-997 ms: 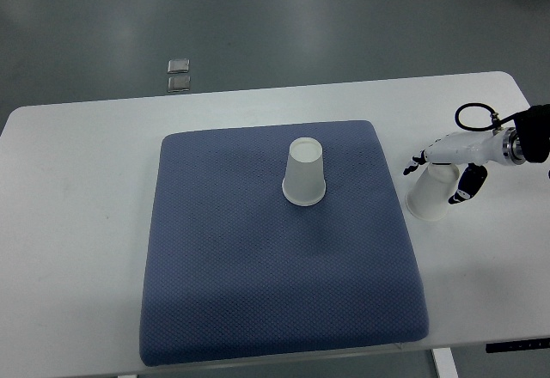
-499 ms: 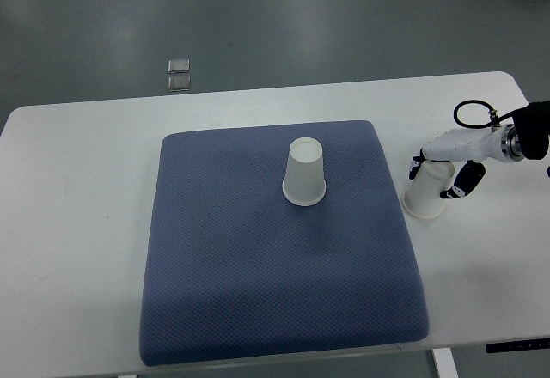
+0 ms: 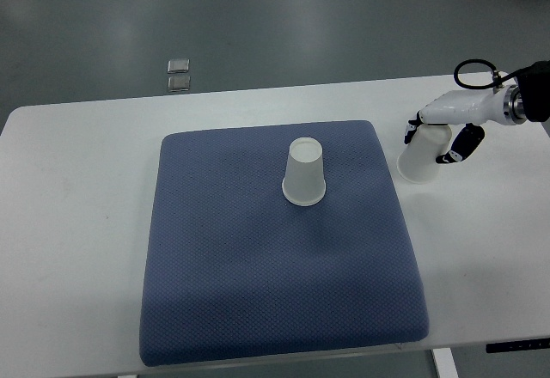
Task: Stack paper cups
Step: 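Lift the cup with the right hand and carry it over the upside-down cup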
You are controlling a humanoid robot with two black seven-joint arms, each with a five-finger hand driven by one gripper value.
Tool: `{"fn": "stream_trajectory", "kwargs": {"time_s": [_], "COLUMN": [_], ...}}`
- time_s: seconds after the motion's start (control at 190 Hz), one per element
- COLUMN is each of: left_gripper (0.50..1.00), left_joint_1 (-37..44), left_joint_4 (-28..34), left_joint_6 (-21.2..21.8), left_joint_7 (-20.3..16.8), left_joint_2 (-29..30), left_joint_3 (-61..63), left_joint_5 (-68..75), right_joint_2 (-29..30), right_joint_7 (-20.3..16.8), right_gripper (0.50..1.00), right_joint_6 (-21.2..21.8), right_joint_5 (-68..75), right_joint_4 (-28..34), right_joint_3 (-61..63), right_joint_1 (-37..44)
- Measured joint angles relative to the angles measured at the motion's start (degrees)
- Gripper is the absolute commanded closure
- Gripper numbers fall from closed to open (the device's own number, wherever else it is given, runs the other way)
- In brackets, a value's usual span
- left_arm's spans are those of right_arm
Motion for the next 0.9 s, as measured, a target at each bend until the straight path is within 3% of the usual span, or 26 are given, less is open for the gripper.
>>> {"fn": "stream_trajectory", "kwargs": {"time_s": [0.43, 0.709, 0.898], "left_gripper": [0.500, 0.500, 0.500], "left_joint_1": [0.0, 0.0, 0.0], "left_joint_4": [0.0, 0.0, 0.0], "left_joint_6": [0.0, 0.0, 0.0], "left_joint_7": [0.0, 0.0, 0.0], "left_joint_2": [0.0, 0.0, 0.0], "left_joint_3": [0.0, 0.0, 0.0], "left_joint_5": [0.0, 0.0, 0.0], "right_joint_2": [0.6, 6.2, 11.0], "right_joint_7": [0.7, 1.6, 1.6], "right_gripper": [0.781, 0.775, 0.773], "right_joint_6": [8.2, 15.2, 16.8], "right_joint_5": [1.0, 2.9, 5.7], "right_joint_4": [6.6, 7.2, 7.2], "right_joint_3": [0.3, 0.5, 0.5], "right_joint_1": [12.9, 20.5, 22.9]}}
